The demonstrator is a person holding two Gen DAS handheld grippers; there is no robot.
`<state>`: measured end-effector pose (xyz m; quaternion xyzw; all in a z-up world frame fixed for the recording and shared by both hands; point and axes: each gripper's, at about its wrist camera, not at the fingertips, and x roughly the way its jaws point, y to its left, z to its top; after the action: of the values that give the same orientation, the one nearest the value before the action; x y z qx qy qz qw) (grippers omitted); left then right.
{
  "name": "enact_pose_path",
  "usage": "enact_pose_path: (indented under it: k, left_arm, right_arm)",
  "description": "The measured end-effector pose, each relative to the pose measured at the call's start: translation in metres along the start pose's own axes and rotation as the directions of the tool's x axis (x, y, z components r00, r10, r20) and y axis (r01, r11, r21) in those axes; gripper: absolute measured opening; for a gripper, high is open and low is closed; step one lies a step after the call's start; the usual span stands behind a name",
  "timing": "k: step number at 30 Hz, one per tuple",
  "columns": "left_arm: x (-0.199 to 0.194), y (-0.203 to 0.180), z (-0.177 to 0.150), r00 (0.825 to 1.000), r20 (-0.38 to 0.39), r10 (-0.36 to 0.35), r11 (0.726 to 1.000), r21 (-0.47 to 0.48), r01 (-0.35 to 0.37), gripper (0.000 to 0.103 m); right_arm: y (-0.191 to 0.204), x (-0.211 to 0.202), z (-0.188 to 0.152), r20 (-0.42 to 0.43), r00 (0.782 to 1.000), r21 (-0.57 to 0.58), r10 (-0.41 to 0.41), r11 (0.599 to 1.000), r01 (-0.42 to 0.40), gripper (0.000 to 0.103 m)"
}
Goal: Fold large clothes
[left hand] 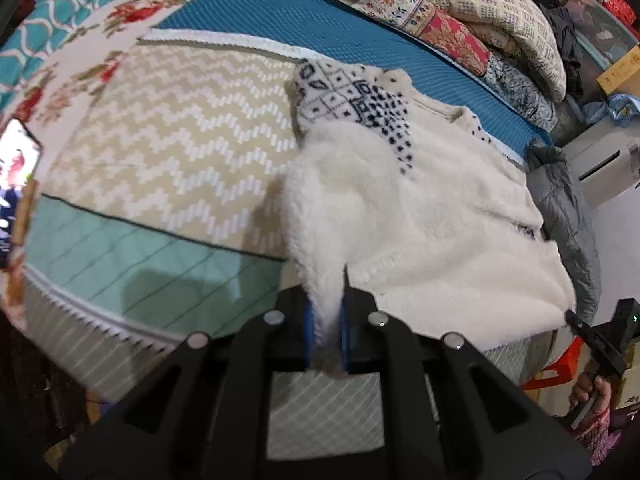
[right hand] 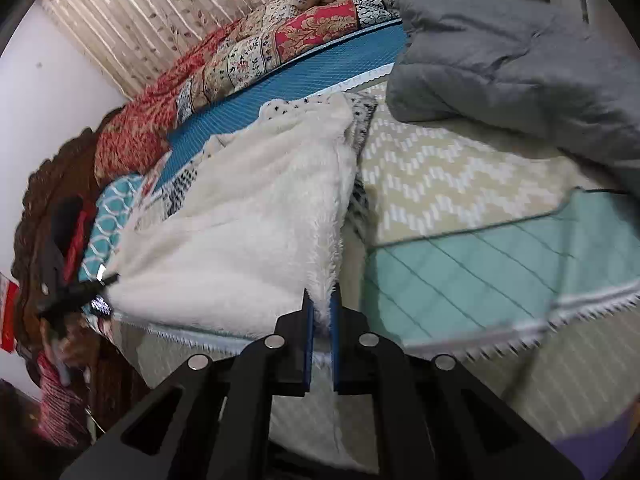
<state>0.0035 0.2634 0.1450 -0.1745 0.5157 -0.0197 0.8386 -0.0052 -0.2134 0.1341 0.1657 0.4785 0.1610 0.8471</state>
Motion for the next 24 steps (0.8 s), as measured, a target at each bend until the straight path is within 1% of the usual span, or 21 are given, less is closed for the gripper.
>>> enact_pose_path:
  k: [2, 4, 5, 6, 7, 8, 9, 10, 11, 12, 13, 14, 15, 16, 17, 18, 20, 22, 24]
  left_arm:
    - [0.006, 0.005, -0.001, 0.999, -0.039, 0.011, 1.000, -0.021, -0.012, 0.009]
    - [0.024, 0.011, -0.005, 0.997, -0.067, 0.044, 0.999, -0.022, -0.045, 0.010]
    - [0.041, 0.013, -0.010, 0.992, -0.084, 0.097, 0.995, 0.007, -0.097, 0.010]
    - [0.058, 0.017, -0.015, 0.983, -0.108, 0.151, 0.988, 0.030, -0.149, 0.011]
    - [0.080, 0.021, -0.024, 0.973, -0.154, 0.173, 0.985, 0.032, -0.170, 0.016]
    - [0.085, 0.023, -0.028, 0.973, -0.147, 0.176, 0.984, 0.025, -0.174, 0.016]
    - [0.081, 0.022, -0.030, 0.977, -0.117, 0.179, 0.984, 0.026, -0.177, 0.018]
    - [0.076, 0.019, -0.030, 0.978, -0.100, 0.181, 0.983, 0.033, -0.179, 0.027]
    - [0.067, 0.018, -0.030, 0.977, -0.086, 0.196, 0.980, 0.046, -0.192, 0.036]
    - [0.059, 0.018, -0.028, 0.976, -0.066, 0.205, 0.978, 0.053, -0.202, 0.050]
    - [0.045, 0.019, -0.026, 0.979, -0.020, 0.204, 0.978, 0.057, -0.202, 0.050]
    - [0.036, 0.019, -0.024, 0.980, 0.005, 0.197, 0.979, 0.058, -0.197, 0.050]
    - [0.024, 0.021, -0.019, 0.982, 0.041, 0.184, 0.981, 0.054, -0.186, 0.050]
    - [0.016, 0.023, -0.014, 0.983, 0.069, 0.173, 0.983, 0.049, -0.176, 0.052]
    - [0.012, 0.023, -0.009, 0.983, 0.085, 0.165, 0.984, 0.049, -0.170, 0.053]
    - [0.010, 0.021, -0.003, 0.982, 0.099, 0.159, 0.985, 0.057, -0.166, 0.055]
    - [0.017, 0.010, 0.010, 0.982, 0.100, 0.159, 0.983, 0.082, -0.167, 0.055]
    - [0.031, 0.002, 0.019, 0.985, 0.083, 0.153, 0.981, 0.110, -0.162, 0.055]
    - [0.047, -0.008, 0.023, 0.987, 0.058, 0.148, 0.978, 0.139, -0.155, 0.055]
  right_arm:
    - [-0.007, 0.001, -0.006, -0.010, 1.000, 0.019, 0.006, 1.000, -0.006, 0.081]
    - [-0.019, 0.014, -0.016, -0.031, 1.000, 0.041, -0.001, 0.999, 0.003, 0.081]
    - [-0.027, 0.032, -0.023, -0.063, 0.998, 0.053, -0.018, 0.998, 0.021, 0.081]
    - [-0.033, 0.046, -0.029, -0.094, 0.995, 0.057, -0.041, 0.997, 0.047, 0.081]
    - [-0.038, 0.057, -0.034, -0.110, 0.993, 0.068, -0.045, 0.996, 0.053, 0.081]
    - [-0.041, 0.059, -0.037, -0.077, 0.997, 0.095, -0.023, 0.995, 0.030, 0.080]
    - [-0.044, 0.054, -0.037, -0.057, 0.998, 0.119, 0.000, 0.993, 0.007, 0.079]
    - [-0.045, 0.050, -0.037, -0.051, 0.999, 0.124, 0.009, 0.992, -0.003, 0.078]
    - [-0.045, 0.042, -0.035, -0.041, 0.999, 0.113, 0.008, 0.994, -0.003, 0.069]
    - [-0.045, 0.035, -0.034, -0.029, 1.000, 0.100, -0.009, 0.995, 0.011, 0.063]
    - [-0.046, 0.022, -0.030, 0.005, 0.999, 0.084, -0.034, 0.996, 0.034, 0.061]
    - [-0.047, 0.013, -0.027, 0.040, 0.998, 0.078, -0.045, 0.996, 0.041, 0.060]
    - [-0.045, 0.002, -0.023, 0.086, 0.995, 0.072, -0.049, 0.997, 0.043, 0.058]
    - [-0.042, -0.002, -0.017, 0.112, 0.993, 0.064, -0.046, 0.997, 0.039, 0.057]
    - [-0.034, -0.006, -0.009, 0.135, 0.990, 0.036, -0.032, 0.999, 0.027, 0.056]
    - [-0.025, -0.004, -0.002, 0.135, 0.991, 0.004, -0.018, 1.000, 0.018, 0.056]
    - [0.008, 0.012, 0.017, 0.107, 0.993, -0.086, 0.047, 0.996, -0.038, 0.056]
    - [0.046, 0.035, 0.029, 0.060, 0.992, -0.165, 0.113, 0.981, -0.101, 0.056]
    - [0.099, 0.072, 0.041, -0.024, 0.981, -0.262, 0.194, 0.945, -0.194, 0.054]
